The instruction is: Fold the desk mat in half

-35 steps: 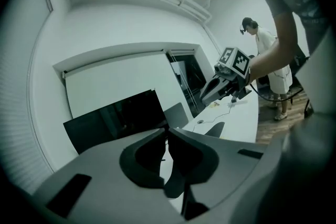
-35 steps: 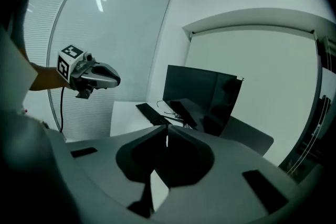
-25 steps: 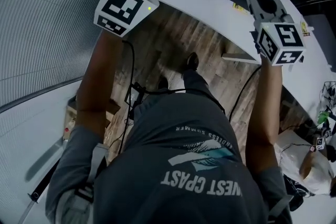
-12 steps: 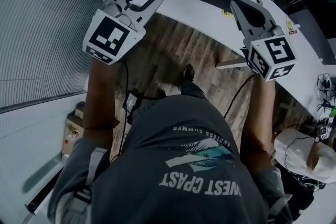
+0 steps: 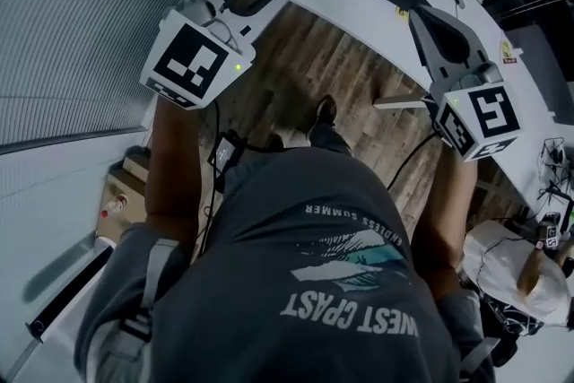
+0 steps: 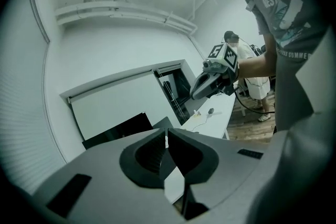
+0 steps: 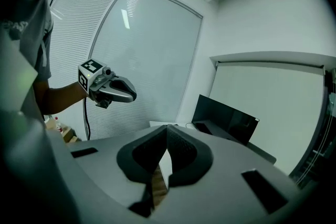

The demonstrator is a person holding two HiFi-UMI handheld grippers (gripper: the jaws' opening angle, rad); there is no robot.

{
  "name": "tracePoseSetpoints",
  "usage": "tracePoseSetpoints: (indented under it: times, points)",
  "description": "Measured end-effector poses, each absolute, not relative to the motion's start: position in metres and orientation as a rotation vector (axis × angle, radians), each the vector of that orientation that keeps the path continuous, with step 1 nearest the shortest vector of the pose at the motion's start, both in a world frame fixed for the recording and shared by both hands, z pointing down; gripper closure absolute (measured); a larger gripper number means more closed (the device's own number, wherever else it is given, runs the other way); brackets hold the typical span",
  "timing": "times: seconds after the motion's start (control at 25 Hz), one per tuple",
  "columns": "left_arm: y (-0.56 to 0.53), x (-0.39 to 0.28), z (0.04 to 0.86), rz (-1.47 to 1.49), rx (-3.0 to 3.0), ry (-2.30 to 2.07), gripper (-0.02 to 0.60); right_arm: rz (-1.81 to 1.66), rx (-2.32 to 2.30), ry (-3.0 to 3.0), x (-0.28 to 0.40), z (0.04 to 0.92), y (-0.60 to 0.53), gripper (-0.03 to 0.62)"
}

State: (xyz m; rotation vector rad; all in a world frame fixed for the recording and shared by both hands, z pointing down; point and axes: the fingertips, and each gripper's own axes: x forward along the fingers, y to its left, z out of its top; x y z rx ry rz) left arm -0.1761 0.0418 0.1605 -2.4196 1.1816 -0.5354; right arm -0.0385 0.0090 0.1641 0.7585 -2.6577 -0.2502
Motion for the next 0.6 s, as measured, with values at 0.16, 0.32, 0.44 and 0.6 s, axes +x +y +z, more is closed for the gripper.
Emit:
tracePoseSetpoints:
  times: [0.16, 0.32, 0.44, 0.6]
  points:
    - [0.049, -0.186, 0.172, -0.531, -2.446, 1.204, 0.551, -0.250, 0.740, -2.657, -0.045, 0.167, 0.014, 0.568]
    - [0.057, -0.195, 0.183, -0.517, -2.462, 1.225, 0.551, -0.253, 0.739, -2.645, -0.049, 0.173, 0.019, 0.569]
    - [0.067, -0.199, 0.191, -0.528, -2.461, 1.242, 0.551, -0.255, 0.725, -2.644, -0.051, 0.179, 0.025, 0.569]
    - [0.084, -0.202, 0.203, -0.588, -2.465, 1.272, 0.551, -0.232, 0.697, -2.649, -0.055, 0.190, 0.032, 0.568]
